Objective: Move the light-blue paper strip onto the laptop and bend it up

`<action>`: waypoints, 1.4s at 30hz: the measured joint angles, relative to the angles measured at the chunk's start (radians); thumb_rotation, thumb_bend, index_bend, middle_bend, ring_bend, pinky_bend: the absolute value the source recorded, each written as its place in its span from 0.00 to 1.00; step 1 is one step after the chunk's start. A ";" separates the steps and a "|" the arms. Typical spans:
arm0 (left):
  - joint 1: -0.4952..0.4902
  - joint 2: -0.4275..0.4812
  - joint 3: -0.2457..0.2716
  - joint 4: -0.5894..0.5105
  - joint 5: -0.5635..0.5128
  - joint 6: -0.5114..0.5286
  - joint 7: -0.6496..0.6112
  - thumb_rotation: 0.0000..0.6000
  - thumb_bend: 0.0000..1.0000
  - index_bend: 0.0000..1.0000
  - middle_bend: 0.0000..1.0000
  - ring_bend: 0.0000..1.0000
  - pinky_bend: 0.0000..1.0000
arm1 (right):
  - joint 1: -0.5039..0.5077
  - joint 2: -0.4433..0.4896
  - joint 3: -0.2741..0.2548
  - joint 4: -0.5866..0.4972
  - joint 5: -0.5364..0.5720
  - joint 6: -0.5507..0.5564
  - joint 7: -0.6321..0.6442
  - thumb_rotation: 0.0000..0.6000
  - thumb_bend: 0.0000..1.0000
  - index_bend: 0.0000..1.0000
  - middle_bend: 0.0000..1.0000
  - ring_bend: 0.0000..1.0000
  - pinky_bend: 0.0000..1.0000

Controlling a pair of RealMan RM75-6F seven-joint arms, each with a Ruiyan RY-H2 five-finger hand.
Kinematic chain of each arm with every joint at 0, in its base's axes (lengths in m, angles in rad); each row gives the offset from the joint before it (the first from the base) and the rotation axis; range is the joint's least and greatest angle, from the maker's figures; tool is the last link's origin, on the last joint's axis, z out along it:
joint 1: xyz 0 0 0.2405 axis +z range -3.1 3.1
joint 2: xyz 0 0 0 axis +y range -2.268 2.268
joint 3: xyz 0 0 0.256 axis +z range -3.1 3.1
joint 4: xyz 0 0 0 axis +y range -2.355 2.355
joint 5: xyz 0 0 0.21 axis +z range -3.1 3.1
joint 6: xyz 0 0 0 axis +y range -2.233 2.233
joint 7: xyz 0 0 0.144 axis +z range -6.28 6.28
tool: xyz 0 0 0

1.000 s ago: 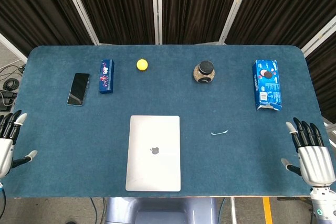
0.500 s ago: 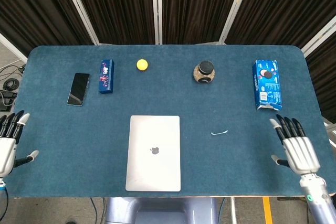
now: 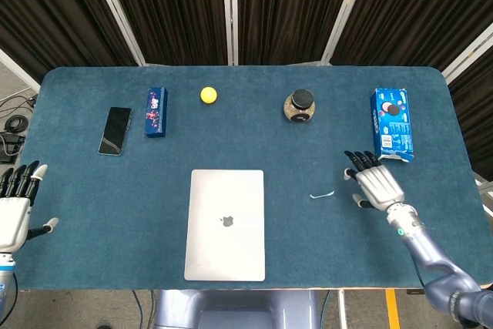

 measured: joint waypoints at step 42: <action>-0.009 -0.014 -0.003 0.012 -0.028 -0.017 0.016 1.00 0.00 0.00 0.00 0.00 0.00 | 0.067 -0.260 -0.114 0.365 -0.095 0.076 0.160 1.00 0.36 0.61 0.00 0.00 0.00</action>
